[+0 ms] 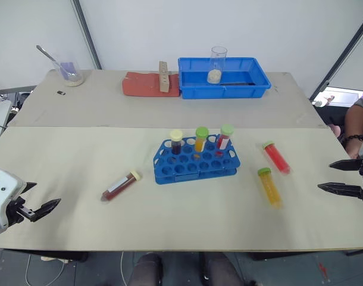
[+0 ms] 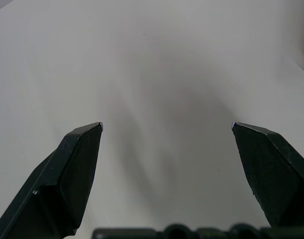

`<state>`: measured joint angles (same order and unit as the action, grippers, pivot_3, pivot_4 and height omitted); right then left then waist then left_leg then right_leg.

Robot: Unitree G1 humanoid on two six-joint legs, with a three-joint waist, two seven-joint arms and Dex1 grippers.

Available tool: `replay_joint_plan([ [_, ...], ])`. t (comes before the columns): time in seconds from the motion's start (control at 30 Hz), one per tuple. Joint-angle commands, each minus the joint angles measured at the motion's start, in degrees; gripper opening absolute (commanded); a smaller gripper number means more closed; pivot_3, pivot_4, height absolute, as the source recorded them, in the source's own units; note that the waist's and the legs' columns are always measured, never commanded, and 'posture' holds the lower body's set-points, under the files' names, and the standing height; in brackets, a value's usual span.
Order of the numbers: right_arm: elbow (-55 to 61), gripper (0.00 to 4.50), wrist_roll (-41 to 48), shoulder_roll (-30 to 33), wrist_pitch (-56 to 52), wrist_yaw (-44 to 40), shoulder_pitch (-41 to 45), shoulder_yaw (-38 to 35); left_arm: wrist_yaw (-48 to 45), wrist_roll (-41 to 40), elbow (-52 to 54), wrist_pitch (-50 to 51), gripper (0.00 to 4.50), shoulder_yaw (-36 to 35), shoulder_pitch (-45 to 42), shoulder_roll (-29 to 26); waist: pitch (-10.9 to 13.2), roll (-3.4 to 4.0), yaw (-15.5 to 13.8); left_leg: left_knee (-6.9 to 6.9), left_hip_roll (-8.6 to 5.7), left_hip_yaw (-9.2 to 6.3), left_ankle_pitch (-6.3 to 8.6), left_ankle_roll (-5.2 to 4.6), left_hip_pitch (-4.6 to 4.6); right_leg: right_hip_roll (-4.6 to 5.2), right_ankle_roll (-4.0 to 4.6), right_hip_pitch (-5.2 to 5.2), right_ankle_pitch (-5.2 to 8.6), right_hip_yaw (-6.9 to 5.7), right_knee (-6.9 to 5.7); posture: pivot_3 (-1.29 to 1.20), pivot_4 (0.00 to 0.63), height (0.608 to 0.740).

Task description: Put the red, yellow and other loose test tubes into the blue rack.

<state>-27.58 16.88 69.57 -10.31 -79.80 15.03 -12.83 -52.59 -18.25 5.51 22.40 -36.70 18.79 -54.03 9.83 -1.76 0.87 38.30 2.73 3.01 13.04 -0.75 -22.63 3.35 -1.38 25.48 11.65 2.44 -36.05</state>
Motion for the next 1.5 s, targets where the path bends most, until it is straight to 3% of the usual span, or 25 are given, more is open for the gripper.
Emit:
replay_joint_plan([
  [0.03, -0.4, 4.50, -0.1, 1.1, 0.8, -0.1, 1.3, -1.4, -0.6, -0.1, 0.2, 0.0, 4.45, -0.8, 0.0, -0.7, 0.0, 0.00, 0.0, 0.00, 0.00, 0.00, 0.00, 0.00, 0.00, 0.00, 0.00, 0.00, 0.00, 0.00, 0.00, 0.00, 0.150, 0.740],
  [0.63, 1.7, 4.50, 0.9, -1.4, 1.1, 1.1, -1.6, -3.0, -1.5, -0.9, 0.0, -3.2, 4.45, -2.3, -0.3, 1.3, 0.0, -0.01, 0.0, 0.00, 0.01, 0.04, 0.00, 0.00, 0.02, -0.01, 0.00, 0.00, 0.00, 0.03, 0.00, 0.00, 0.150, 0.740],
  [0.93, 23.3, 4.50, 6.8, -5.4, -10.5, 8.4, -11.3, -10.6, -2.4, -1.2, -3.7, -5.5, 4.45, -1.0, -3.6, 1.3, 0.0, -0.03, -0.1, -0.01, 0.05, 0.05, 0.01, 0.02, 0.07, -0.06, -0.01, -0.02, 0.00, 0.04, -0.04, 0.00, 0.150, 0.740],
  [1.07, 33.1, 4.50, 10.8, -4.8, -18.4, 10.5, -13.1, -13.6, -3.0, -7.0, 6.8, 1.2, 4.45, 0.8, -6.7, 0.6, 0.0, -0.07, -0.2, 0.00, 0.03, 0.05, 0.10, 0.17, 0.06, -0.02, -0.04, -0.05, -0.02, 0.06, -0.02, 0.00, 0.150, 0.740],
  [1.23, 34.9, 4.50, 9.8, -2.4, -23.2, 13.3, -8.5, -10.1, -2.9, -16.1, 22.4, 10.3, 4.45, 11.1, -15.6, -0.4, 0.0, -0.10, -0.4, 0.08, 0.00, 0.07, 0.14, 0.25, 0.05, 0.05, -0.15, -0.20, -0.09, 0.07, 0.11, 0.00, 0.150, 0.740],
  [1.5, 25.9, 4.50, 2.9, -3.8, -33.9, 18.5, 14.8, 8.9, -5.0, -20.1, 30.0, 12.7, 4.45, 28.2, -32.2, 0.6, 0.0, -0.11, 1.1, 0.01, 0.00, 0.06, -0.01, -0.01, 0.20, -0.19, -0.11, -0.26, -0.10, 0.28, 0.03, 0.00, 0.150, 0.740],
])
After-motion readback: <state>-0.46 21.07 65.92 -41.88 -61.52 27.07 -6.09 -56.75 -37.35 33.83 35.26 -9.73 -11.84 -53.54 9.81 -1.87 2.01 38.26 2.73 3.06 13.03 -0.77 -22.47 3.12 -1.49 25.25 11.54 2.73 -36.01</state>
